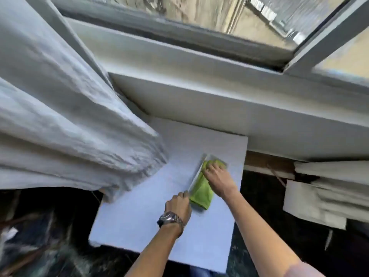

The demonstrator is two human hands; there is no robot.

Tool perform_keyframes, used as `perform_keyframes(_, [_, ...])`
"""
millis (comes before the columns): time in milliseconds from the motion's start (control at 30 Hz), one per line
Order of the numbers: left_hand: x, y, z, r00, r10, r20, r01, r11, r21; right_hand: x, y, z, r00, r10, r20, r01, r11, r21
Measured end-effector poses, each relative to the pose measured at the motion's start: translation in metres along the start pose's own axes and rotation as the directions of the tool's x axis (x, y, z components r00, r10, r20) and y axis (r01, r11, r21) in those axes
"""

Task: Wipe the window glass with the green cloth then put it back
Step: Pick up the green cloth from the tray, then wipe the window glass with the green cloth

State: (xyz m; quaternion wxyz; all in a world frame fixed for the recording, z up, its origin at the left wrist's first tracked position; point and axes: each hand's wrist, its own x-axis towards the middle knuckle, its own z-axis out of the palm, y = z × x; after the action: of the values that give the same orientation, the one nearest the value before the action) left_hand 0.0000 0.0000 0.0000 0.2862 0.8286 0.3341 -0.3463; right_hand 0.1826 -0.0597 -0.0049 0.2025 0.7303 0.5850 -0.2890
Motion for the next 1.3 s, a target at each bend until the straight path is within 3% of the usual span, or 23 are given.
perform_keyframes(100, [0.042, 0.013, 0.038, 0.998, -0.052, -0.021, 0.050, 0.994, -0.095, 0.038, 0.013, 0.037, 0.983, -0.144, -0.118, 0.142, 0.990, -0.024])
perform_keyframes(167, [0.061, 0.024, 0.054, 0.990, -0.137, -0.028, 0.131, 0.979, -0.159, 0.053, 0.014, 0.057, 0.930, -0.352, -0.101, 0.335, 0.929, -0.156])
perform_keyframes(233, [0.078, 0.037, 0.070, 0.974, -0.224, -0.021, 0.218, 0.963, -0.160, 0.056, 0.009, 0.080, 0.885, -0.454, -0.102, 0.423, 0.876, -0.231])
perform_keyframes(367, [0.098, 0.052, 0.069, 0.946, -0.318, 0.068, 0.324, 0.939, -0.119, 0.050, 0.012, 0.083, 0.901, -0.424, -0.092, 0.389, 0.883, -0.263])
perform_keyframes(467, [0.092, 0.045, 0.042, 0.941, -0.315, 0.123, 0.336, 0.909, -0.244, 0.036, 0.016, 0.060, 0.950, -0.303, -0.081, 0.282, 0.937, -0.208])
perform_keyframes(500, [0.087, 0.038, 0.030, 0.941, -0.321, 0.104, 0.337, 0.882, -0.328, 0.033, 0.020, 0.053, 0.964, -0.247, -0.101, 0.235, 0.965, -0.118])
perform_keyframes(567, [0.074, 0.026, 0.000, 0.955, -0.296, 0.036, 0.260, 0.769, -0.583, 0.023, 0.031, 0.029, 0.988, -0.126, -0.088, 0.143, 0.965, 0.218])
perform_keyframes(633, [0.057, 0.022, -0.040, 0.970, -0.236, -0.063, 0.087, 0.573, -0.815, 0.005, 0.042, -0.011, 0.998, -0.033, -0.062, 0.060, 0.865, 0.498])
perform_keyframes(700, [0.036, 0.027, -0.089, 0.957, -0.234, -0.171, -0.058, 0.422, -0.905, -0.016, 0.048, -0.055, 0.996, 0.038, -0.084, 0.022, 0.784, 0.620])
perform_keyframes(733, [0.022, 0.033, -0.119, 0.946, -0.229, -0.228, -0.122, 0.398, -0.909, -0.030, 0.050, -0.083, 0.991, 0.079, -0.110, 0.010, 0.769, 0.639])
perform_keyframes(800, [-0.008, 0.049, -0.187, 0.901, -0.184, -0.392, -0.279, 0.446, -0.850, -0.057, 0.056, -0.149, 0.965, 0.128, -0.227, 0.037, 0.796, 0.604])
perform_keyframes(900, [-0.059, 0.079, -0.296, 0.747, -0.127, -0.653, -0.481, 0.575, -0.662, -0.101, 0.072, -0.267, 0.858, 0.151, -0.492, 0.112, 0.878, 0.465])
perform_keyframes(1000, [-0.130, 0.113, -0.415, 0.476, -0.077, -0.876, -0.650, 0.640, -0.410, -0.162, 0.087, -0.399, 0.631, 0.148, -0.762, 0.113, 0.954, 0.278])
perform_keyframes(1067, [-0.190, 0.136, -0.494, 0.269, -0.021, -0.963, -0.753, 0.619, -0.224, -0.215, 0.093, -0.489, 0.429, 0.100, -0.898, 0.093, 0.984, 0.153])
perform_keyframes(1200, [-0.310, 0.178, -0.627, -0.037, 0.079, -0.996, -0.868, 0.491, 0.071, -0.327, 0.091, -0.636, 0.120, -0.046, -0.992, 0.017, 0.999, -0.044])
perform_keyframes(1300, [-0.400, 0.207, -0.712, -0.194, 0.133, -0.972, -0.888, 0.398, 0.232, -0.400, 0.087, -0.727, -0.114, -0.141, -0.983, -0.170, 0.978, -0.120])
